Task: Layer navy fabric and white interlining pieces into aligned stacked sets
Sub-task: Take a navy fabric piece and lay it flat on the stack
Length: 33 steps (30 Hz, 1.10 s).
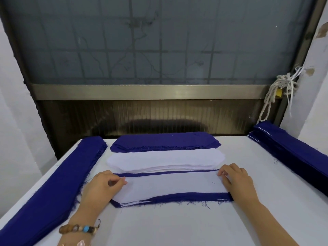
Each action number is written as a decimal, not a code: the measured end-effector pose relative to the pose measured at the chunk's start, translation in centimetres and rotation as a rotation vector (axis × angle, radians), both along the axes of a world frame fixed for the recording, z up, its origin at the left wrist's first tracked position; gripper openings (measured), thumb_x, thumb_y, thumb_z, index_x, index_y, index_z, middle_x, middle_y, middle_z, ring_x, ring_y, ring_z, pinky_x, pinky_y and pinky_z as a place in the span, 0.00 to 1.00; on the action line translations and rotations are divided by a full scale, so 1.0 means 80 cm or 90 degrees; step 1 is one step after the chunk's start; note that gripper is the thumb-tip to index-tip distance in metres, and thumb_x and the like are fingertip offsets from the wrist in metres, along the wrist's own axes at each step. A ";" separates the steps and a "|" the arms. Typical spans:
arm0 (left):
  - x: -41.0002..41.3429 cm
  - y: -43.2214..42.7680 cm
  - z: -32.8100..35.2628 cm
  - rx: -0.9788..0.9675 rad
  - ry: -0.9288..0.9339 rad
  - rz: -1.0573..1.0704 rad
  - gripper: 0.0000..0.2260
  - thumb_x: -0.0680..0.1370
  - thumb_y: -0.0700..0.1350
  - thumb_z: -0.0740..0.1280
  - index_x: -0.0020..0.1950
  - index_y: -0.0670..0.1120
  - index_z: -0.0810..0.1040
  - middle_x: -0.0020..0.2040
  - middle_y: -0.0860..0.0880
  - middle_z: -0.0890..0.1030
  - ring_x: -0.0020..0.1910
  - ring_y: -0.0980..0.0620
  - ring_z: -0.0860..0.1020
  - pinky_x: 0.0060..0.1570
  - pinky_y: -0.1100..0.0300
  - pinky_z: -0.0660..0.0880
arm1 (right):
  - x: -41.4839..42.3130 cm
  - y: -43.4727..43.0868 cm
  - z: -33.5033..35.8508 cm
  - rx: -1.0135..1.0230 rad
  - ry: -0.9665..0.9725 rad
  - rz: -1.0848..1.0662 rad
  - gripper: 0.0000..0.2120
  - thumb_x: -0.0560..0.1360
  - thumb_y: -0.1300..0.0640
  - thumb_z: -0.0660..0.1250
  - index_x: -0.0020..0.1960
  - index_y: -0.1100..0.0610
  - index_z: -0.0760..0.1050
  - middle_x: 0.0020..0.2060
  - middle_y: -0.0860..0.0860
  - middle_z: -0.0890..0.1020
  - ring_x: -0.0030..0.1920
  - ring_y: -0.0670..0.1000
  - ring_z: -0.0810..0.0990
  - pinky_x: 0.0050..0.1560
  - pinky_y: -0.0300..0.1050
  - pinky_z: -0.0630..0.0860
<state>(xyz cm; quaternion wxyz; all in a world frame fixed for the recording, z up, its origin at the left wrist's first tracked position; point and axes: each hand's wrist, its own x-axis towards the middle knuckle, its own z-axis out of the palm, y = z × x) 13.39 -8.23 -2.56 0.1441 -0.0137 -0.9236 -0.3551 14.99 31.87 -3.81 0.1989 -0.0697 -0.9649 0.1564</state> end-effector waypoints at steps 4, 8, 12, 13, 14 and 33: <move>-0.003 0.008 0.002 -0.077 0.013 0.025 0.10 0.75 0.54 0.69 0.36 0.52 0.82 0.36 0.52 0.78 0.36 0.55 0.75 0.35 0.59 0.72 | -0.004 -0.005 0.007 0.061 -0.005 -0.005 0.05 0.78 0.58 0.60 0.45 0.50 0.72 0.43 0.45 0.73 0.43 0.49 0.70 0.43 0.44 0.71; -0.016 0.018 0.009 -0.212 0.007 0.049 0.18 0.77 0.55 0.65 0.32 0.45 0.74 0.32 0.49 0.75 0.30 0.52 0.69 0.31 0.61 0.67 | -0.017 -0.012 0.019 0.220 -0.039 -0.055 0.10 0.78 0.60 0.57 0.45 0.48 0.73 0.43 0.45 0.74 0.43 0.48 0.70 0.43 0.41 0.66; -0.036 0.036 0.024 -0.250 -0.001 0.082 0.20 0.77 0.55 0.64 0.29 0.47 0.69 0.27 0.50 0.69 0.27 0.54 0.66 0.27 0.61 0.64 | -0.044 -0.028 0.039 0.280 -0.050 -0.072 0.10 0.77 0.60 0.60 0.50 0.47 0.76 0.46 0.46 0.75 0.45 0.47 0.68 0.47 0.40 0.65; -0.045 0.042 0.026 -0.236 0.015 0.089 0.19 0.78 0.54 0.64 0.29 0.47 0.71 0.27 0.51 0.70 0.28 0.53 0.68 0.28 0.60 0.65 | -0.052 -0.033 0.041 0.263 -0.037 -0.066 0.09 0.78 0.59 0.60 0.52 0.48 0.76 0.48 0.46 0.76 0.46 0.47 0.69 0.49 0.40 0.67; -0.054 0.048 0.028 -0.223 0.040 0.093 0.17 0.78 0.53 0.64 0.31 0.47 0.74 0.28 0.52 0.73 0.30 0.53 0.71 0.30 0.60 0.68 | -0.062 -0.039 0.043 0.230 -0.019 -0.058 0.08 0.78 0.58 0.60 0.54 0.49 0.75 0.50 0.47 0.76 0.48 0.47 0.70 0.51 0.39 0.68; -0.229 0.165 0.021 -0.207 0.082 -0.007 0.04 0.80 0.49 0.62 0.49 0.53 0.77 0.48 0.55 0.75 0.52 0.53 0.74 0.50 0.59 0.69 | -0.251 -0.129 0.035 0.014 -0.022 0.154 0.13 0.82 0.58 0.56 0.63 0.53 0.75 0.58 0.50 0.77 0.56 0.50 0.75 0.55 0.41 0.74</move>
